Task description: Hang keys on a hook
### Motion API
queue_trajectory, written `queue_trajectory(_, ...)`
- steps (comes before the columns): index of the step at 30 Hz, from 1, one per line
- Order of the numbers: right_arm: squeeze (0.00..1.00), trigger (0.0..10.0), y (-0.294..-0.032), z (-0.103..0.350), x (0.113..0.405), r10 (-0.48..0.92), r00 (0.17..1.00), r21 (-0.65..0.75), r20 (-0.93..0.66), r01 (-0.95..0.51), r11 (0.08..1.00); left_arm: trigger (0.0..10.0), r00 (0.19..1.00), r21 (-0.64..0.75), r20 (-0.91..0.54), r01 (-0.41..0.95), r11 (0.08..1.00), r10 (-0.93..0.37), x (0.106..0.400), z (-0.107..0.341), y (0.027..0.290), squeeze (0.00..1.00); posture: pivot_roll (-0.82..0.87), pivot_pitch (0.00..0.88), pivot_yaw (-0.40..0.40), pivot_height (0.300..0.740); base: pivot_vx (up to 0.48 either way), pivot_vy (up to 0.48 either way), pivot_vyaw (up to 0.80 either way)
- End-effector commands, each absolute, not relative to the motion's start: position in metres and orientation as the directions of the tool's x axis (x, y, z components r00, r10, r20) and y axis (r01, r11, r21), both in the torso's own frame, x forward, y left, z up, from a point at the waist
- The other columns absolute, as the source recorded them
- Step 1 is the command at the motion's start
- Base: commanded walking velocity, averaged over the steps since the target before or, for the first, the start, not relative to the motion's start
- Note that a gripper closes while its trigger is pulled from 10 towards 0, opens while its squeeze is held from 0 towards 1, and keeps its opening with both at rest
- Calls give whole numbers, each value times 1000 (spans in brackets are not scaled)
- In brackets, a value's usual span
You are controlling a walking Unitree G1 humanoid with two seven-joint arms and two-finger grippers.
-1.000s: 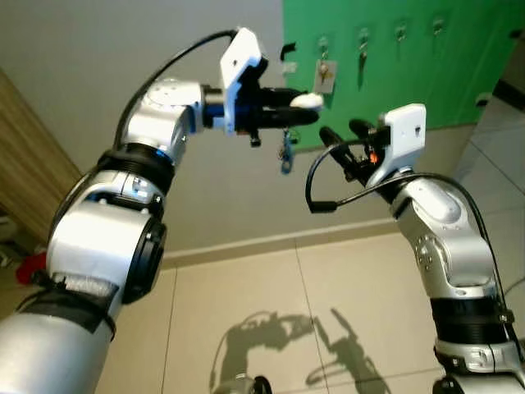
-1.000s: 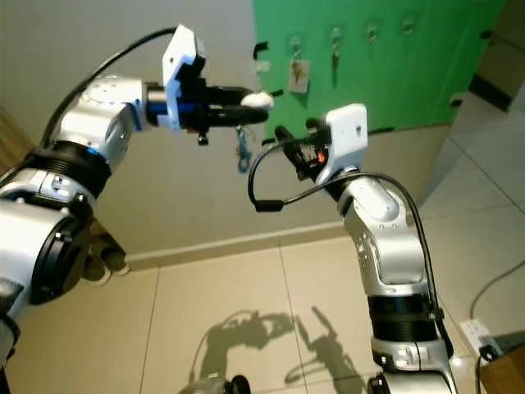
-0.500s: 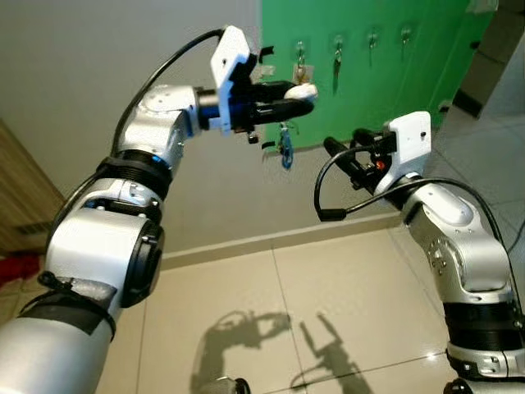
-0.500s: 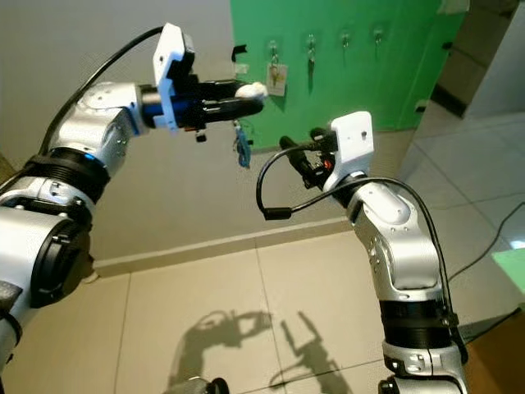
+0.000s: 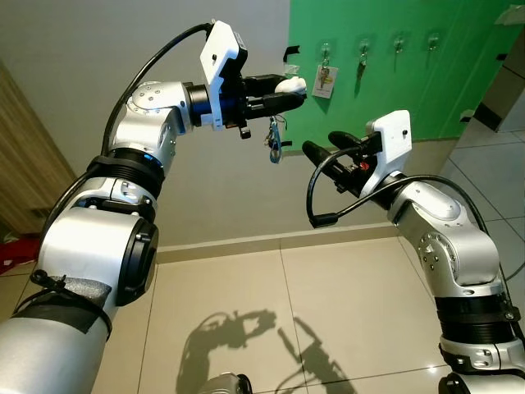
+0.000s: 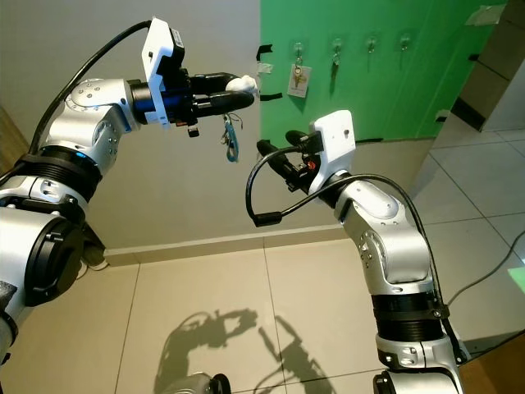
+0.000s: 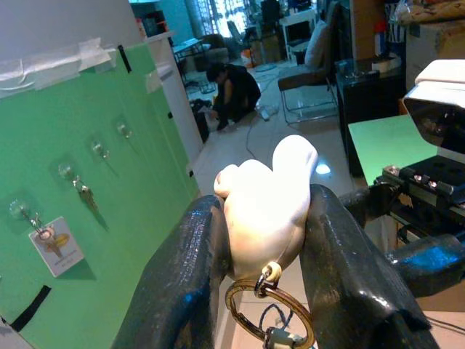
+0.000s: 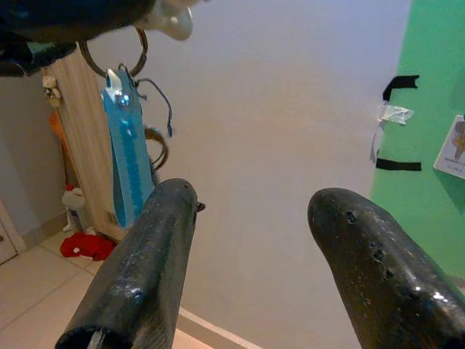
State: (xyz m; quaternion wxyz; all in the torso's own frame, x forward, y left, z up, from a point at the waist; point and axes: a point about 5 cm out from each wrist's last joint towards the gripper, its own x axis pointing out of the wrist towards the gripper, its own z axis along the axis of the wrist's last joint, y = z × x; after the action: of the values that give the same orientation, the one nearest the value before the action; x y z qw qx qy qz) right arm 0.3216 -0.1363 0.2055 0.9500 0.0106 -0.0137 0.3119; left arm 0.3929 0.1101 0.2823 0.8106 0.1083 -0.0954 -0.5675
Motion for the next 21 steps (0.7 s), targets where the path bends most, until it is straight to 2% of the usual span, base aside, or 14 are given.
queue_trajectory(1,0,10000,-137,210,325,576,816,10,52,-577,817,10000,352,321,51,880,349,-935,393,293,113,0,-122,0,81,740,0,0,0)
queue_trajectory(5,0,10000,-141,217,328,559,826,-13,68,-559,829,10000,373,336,63,866,371,-926,395,300,114,0,-115,0,71,740,0,0,0)
queue_trajectory(12,0,10000,-157,259,336,555,818,-116,151,-543,832,10000,396,429,116,807,406,-911,395,345,112,0,-100,0,66,740,0,0,0)
queue_trajectory(16,0,10000,-162,270,338,551,816,-143,173,-533,834,10000,404,437,136,795,421,-905,395,355,110,0,-95,0,69,740,0,0,0)
queue_trajectory(19,0,10000,-163,276,339,553,812,-152,187,-532,833,10000,422,423,172,784,454,-890,396,360,109,0,-96,0,71,740,0,0,0)
queue_trajectory(21,0,10000,-163,278,339,536,817,-134,212,-519,844,10000,487,342,260,761,551,-834,400,363,111,0,-98,0,86,740,0,0,0)
